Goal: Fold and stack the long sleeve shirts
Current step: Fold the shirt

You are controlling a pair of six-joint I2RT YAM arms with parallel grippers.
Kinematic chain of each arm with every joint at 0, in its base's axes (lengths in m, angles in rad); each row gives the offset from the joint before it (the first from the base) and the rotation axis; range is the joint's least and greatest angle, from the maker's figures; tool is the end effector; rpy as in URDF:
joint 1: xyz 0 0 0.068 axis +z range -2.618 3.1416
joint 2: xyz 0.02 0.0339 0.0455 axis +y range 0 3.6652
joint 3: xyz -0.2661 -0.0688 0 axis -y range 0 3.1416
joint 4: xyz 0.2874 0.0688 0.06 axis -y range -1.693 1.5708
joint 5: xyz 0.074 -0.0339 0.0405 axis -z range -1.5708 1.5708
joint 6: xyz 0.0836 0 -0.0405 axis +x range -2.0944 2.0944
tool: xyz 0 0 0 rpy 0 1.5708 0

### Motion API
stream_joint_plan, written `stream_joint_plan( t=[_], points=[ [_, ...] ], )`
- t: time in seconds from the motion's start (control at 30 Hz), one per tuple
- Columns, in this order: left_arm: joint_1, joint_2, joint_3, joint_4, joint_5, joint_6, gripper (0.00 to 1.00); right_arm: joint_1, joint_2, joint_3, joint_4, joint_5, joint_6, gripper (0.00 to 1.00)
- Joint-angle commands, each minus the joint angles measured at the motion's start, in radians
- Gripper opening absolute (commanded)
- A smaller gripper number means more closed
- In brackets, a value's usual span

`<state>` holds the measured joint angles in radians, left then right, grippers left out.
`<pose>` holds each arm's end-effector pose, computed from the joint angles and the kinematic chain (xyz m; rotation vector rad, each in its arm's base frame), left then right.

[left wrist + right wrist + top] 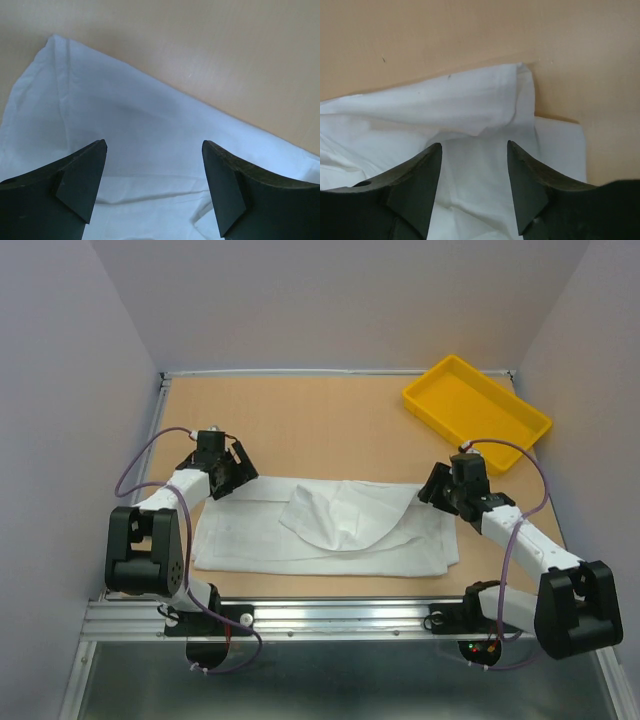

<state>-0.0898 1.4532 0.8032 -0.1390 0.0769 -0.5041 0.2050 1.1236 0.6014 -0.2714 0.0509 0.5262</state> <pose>0.3627 -0.0391 0.1399 -0.4543 2.3456 -0.3759 0.2891 0.0558 0.1498 0.4055 2.3478 0.2921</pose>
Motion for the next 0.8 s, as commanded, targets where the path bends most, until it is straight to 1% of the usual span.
stream_joint_plan(
  t=[0.0,0.07,0.1,0.2,0.3,0.43,0.47,0.53,0.57,0.63,0.67,0.7,0.77],
  points=[
    [0.004,0.047,0.08,-0.002,-0.028,-0.04,0.89,-0.018,0.068,-0.037,0.207,-0.042,0.083,0.56],
    [0.018,0.093,0.091,-0.002,-0.054,-0.045,0.89,-0.027,0.102,-0.057,0.247,-0.043,0.092,0.53],
    [0.024,0.11,0.093,-0.002,-0.06,-0.045,0.89,-0.032,0.138,-0.061,0.297,-0.072,0.098,0.51],
    [0.065,0.2,0.111,0.003,-0.055,-0.047,0.89,-0.036,0.226,-0.071,0.38,-0.094,0.11,0.5],
    [0.081,0.272,0.157,0.013,-0.037,-0.054,0.89,-0.036,0.306,-0.063,0.47,-0.129,0.116,0.5],
    [0.081,0.364,0.269,0.018,-0.029,-0.059,0.89,-0.035,0.408,-0.029,0.575,-0.16,0.118,0.48],
    [0.081,0.383,0.322,0.019,-0.025,-0.059,0.89,-0.035,0.426,-0.019,0.59,-0.16,0.12,0.48],
    [0.081,0.42,0.379,0.019,-0.017,-0.045,0.89,-0.036,0.462,0.029,0.612,-0.152,0.117,0.48],
    [0.081,0.421,0.427,0.019,-0.014,-0.04,0.89,-0.035,0.487,0.044,0.613,-0.152,0.115,0.48],
    [0.081,0.409,0.458,0.021,-0.006,-0.024,0.89,-0.035,0.499,0.096,0.609,-0.163,0.097,0.51],
    [0.081,0.341,0.467,0.025,0.006,-0.001,0.89,-0.036,0.489,0.121,0.588,-0.172,0.083,0.53],
    [0.081,0.34,0.459,0.026,0.006,0.019,0.89,-0.036,0.476,0.121,0.587,-0.177,0.083,0.53],
    [0.067,0.236,0.423,0.032,-0.003,0.088,0.89,-0.035,0.438,0.123,0.561,-0.186,0.055,0.56]
  ],
)
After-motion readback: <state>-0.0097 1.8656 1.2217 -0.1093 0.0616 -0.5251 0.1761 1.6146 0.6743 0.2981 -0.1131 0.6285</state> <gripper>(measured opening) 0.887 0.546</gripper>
